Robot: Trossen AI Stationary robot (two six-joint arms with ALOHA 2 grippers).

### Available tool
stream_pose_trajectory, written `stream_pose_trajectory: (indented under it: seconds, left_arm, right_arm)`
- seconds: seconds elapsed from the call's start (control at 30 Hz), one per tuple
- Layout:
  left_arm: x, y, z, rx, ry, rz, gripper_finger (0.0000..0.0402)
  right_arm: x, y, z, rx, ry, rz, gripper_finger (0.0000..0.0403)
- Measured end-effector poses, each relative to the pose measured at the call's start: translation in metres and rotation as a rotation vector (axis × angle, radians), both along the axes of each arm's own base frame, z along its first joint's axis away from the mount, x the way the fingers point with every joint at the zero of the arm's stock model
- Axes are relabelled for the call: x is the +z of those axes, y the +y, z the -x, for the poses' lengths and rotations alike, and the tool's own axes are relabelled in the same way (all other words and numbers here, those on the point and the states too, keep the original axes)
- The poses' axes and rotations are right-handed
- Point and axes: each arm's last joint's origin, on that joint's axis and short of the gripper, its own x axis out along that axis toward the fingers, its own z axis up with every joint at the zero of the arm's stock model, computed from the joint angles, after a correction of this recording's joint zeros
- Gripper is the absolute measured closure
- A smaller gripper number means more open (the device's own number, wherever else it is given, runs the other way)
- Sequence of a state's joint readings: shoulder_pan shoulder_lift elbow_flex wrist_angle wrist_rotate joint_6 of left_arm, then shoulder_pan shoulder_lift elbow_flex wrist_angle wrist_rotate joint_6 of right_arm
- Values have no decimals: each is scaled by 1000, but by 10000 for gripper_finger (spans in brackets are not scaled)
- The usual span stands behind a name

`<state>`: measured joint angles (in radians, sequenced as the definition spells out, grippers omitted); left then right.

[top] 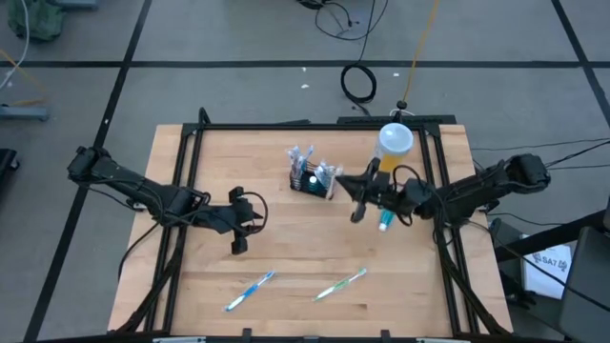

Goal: Pick & Place toothbrushing station
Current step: Put the orange toothbrush into the black wire organizer

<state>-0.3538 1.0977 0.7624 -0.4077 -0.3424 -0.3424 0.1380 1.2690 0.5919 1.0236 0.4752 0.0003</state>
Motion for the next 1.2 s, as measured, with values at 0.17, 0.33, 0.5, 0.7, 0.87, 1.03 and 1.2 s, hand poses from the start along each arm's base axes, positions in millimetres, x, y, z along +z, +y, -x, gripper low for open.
stream_pose_trajectory:
  seconds: [0.17, 0.33, 0.5, 0.7, 0.87, 1.03, 1.2]
  left_arm:
    - [0, 0, 0, 0, 0, 0, 272]
    - [0, 0, 0, -6, 1, -7, 272]
    - [0, 0, 0, -5, 1, -6, 272]
    - [0, 0, 0, -5, 2, -7, 272]
    - [0, 0, 0, -5, 7, -8, 272]
    - [0, 0, 0, -5, 6, -8, 272]
    - [0, 0, 0, -4, 6, -7, 272]
  right_arm:
    - [-5, -15, -4, -69, 44, 46, 402]
    - [-19, -23, -13, -105, 109, 78, 402]
    - [-33, -27, -20, -174, 174, 111, 402]
    - [-31, -29, -22, -249, 115, 160, 403]
    - [-28, -28, -21, -253, 100, 173, 403]
    - [-38, -28, -23, -233, 178, 130, 403]
    - [-48, -29, -24, -218, 257, 69, 403]
